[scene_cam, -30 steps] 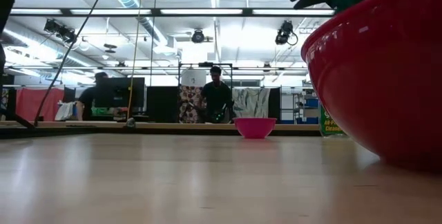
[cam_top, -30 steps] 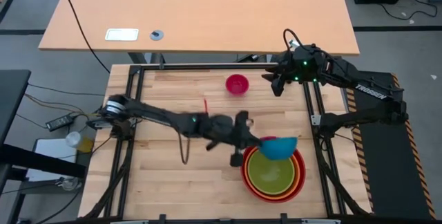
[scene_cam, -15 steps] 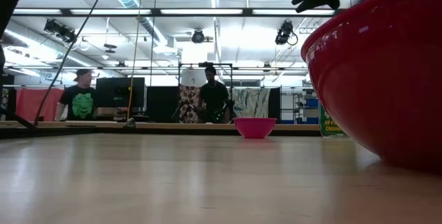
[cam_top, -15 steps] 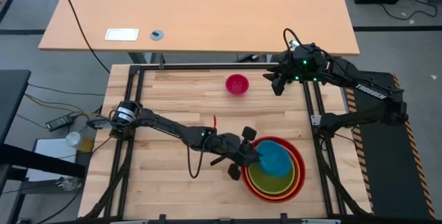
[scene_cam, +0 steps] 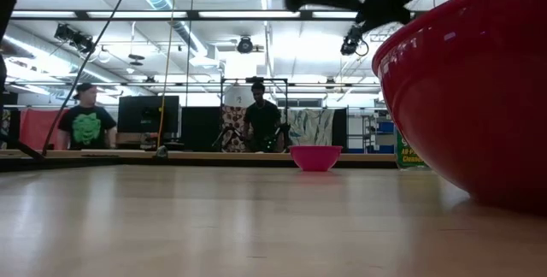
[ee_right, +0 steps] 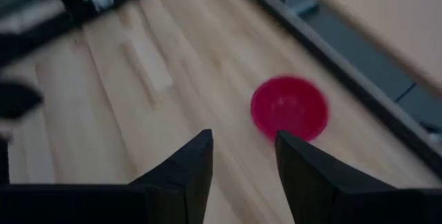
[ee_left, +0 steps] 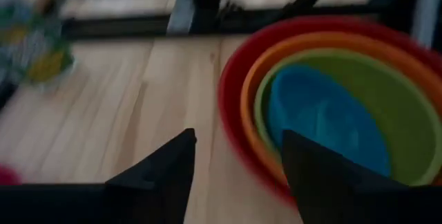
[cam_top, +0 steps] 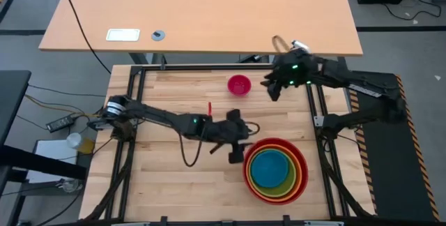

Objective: Nest bowls inside each other
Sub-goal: Stack the pink bowl on top of the blue bowl

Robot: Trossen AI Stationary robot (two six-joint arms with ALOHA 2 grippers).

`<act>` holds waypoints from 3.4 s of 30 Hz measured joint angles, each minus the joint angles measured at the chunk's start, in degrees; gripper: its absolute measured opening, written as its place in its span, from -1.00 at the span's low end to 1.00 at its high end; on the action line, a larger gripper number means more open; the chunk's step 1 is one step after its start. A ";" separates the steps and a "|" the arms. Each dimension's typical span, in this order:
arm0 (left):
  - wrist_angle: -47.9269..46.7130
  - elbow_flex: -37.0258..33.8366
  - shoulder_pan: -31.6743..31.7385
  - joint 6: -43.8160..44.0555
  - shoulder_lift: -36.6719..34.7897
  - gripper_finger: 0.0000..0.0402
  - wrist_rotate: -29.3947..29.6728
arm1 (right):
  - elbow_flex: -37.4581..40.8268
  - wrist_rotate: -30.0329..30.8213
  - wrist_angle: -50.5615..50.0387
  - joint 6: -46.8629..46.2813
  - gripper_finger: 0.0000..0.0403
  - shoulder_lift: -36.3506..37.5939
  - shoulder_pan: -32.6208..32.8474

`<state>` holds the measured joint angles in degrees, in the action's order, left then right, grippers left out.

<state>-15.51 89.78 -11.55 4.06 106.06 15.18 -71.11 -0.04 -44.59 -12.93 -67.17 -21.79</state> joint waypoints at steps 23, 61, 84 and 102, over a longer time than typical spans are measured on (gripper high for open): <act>12.10 -36.72 -2.49 23.86 -30.79 -0.42 13.89 | 1.12 0.58 13.41 23.45 0.24 -30.88 -0.03; 11.96 -37.29 -3.61 25.39 -31.85 -0.42 13.48 | 1.16 -3.94 -6.07 18.38 -0.90 -16.00 10.90; 12.51 -37.30 5.07 29.40 -31.76 -0.42 7.56 | 7.48 2.63 0.67 -7.58 -0.87 -9.97 61.48; 12.33 -37.29 1.30 28.30 -31.98 -0.42 4.41 | 7.25 3.36 4.09 -8.98 -0.83 -29.86 62.66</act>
<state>-3.18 52.49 -10.25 32.36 74.08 19.59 -63.87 3.32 -40.50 -21.90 -97.03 40.86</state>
